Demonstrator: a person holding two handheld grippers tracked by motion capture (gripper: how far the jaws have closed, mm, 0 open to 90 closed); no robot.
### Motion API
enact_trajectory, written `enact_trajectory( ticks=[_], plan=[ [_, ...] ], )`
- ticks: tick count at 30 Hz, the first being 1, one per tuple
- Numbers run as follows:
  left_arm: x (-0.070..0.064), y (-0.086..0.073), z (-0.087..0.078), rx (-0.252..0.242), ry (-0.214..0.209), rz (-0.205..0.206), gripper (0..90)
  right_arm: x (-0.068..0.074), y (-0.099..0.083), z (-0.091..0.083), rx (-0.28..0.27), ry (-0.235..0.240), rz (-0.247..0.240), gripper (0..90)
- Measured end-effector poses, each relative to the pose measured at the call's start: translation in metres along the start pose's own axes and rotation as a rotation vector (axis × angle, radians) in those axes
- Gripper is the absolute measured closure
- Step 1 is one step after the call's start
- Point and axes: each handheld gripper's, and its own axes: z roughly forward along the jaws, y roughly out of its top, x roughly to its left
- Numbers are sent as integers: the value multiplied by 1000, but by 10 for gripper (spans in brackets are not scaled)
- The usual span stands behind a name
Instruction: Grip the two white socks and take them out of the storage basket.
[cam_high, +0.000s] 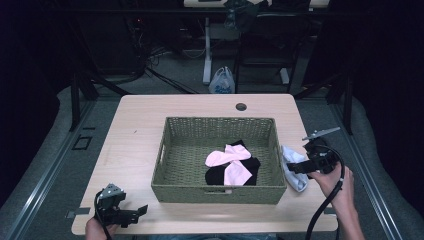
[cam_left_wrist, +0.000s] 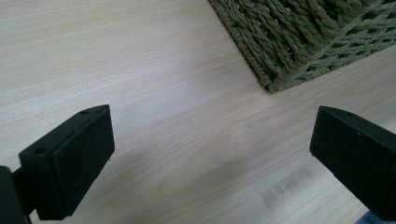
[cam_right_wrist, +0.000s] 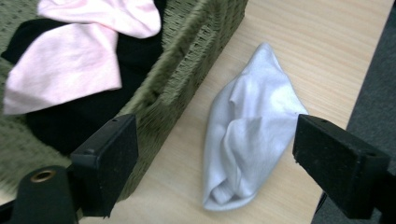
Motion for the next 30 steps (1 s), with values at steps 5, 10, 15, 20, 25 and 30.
enact_trajectory(
  ticks=[5,10,15,20,25,30],
  plan=[
    [0,0,1,-3,2,2,2,6,-15,-13,-11,0,-17,73],
    [0,0,1,-3,3,1,1,8,-37,-19,-30,11,-5,59],
    [0,1,2,2,0,2,2,12,-59,-19,-59,11,-2,56],
    [0,2,3,4,3,5,2,15,-78,-16,-86,8,21,38],
    [0,2,3,2,7,0,2,19,-99,1,-48,3,31,26],
    [0,2,3,7,11,2,2,16,-109,23,34,58,33,29]
  ],
)
